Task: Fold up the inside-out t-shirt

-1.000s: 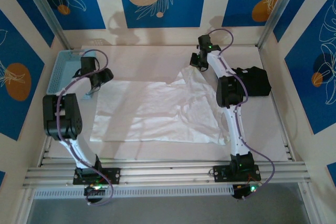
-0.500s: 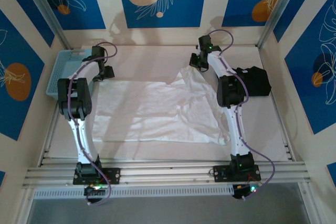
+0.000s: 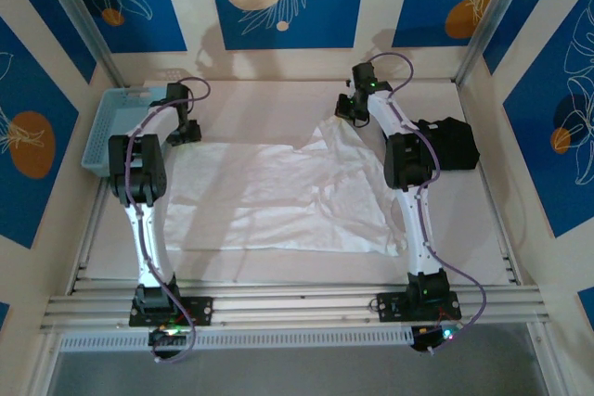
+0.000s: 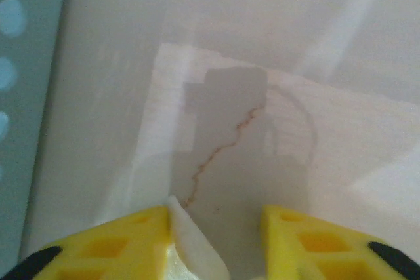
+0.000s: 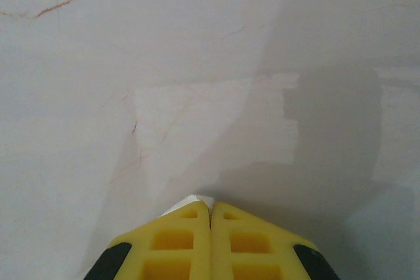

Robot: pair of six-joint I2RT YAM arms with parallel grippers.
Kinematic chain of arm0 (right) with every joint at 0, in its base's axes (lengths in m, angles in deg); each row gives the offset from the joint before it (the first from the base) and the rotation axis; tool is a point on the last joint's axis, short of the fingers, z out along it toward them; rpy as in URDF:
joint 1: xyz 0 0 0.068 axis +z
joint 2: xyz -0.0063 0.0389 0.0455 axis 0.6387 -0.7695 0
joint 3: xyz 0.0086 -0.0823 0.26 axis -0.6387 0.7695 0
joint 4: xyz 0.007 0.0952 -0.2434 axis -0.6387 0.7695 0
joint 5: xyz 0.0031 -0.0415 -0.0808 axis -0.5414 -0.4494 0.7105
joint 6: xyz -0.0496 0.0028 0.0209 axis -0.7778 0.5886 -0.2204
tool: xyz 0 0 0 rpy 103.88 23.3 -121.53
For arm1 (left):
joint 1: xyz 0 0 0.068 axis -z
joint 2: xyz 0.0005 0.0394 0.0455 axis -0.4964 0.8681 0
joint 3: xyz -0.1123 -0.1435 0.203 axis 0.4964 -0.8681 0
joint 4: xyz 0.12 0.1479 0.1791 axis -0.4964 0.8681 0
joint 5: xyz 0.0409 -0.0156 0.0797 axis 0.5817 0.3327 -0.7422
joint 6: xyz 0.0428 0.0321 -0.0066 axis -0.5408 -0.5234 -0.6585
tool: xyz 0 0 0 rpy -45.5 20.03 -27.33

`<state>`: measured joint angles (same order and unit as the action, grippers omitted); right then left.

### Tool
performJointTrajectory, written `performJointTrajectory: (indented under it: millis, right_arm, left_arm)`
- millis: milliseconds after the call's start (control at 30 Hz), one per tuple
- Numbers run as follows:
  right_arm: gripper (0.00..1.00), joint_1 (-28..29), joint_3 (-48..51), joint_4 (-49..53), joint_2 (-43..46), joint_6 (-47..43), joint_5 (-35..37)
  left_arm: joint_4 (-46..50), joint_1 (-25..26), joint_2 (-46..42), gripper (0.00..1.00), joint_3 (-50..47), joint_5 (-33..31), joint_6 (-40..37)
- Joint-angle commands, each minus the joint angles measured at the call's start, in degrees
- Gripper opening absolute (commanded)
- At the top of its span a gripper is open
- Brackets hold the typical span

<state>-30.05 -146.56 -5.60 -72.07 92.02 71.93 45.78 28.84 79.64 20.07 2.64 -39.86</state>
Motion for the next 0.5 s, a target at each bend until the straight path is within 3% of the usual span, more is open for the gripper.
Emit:
performJointTrajectory:
  millis: [0,333,467]
  right_arm:
    - [0.00,-0.5,1.0,0.1,2.5,-0.6,-1.8]
    - [0.00,-1.6,1.2,-2.6,5.0,-0.6,-4.6]
    - [0.00,-2.1,6.8,-5.7,10.6,-1.3,-5.6]
  left_arm:
    - [2.3,0.1,2.2,0.32,1.7,0.8,-0.3]
    - [3.3,0.0,-0.8,0.02,3.4,0.2,-0.9]
    - [0.9,-0.1,-6.5,0.00,-1.1,0.5,-0.4]
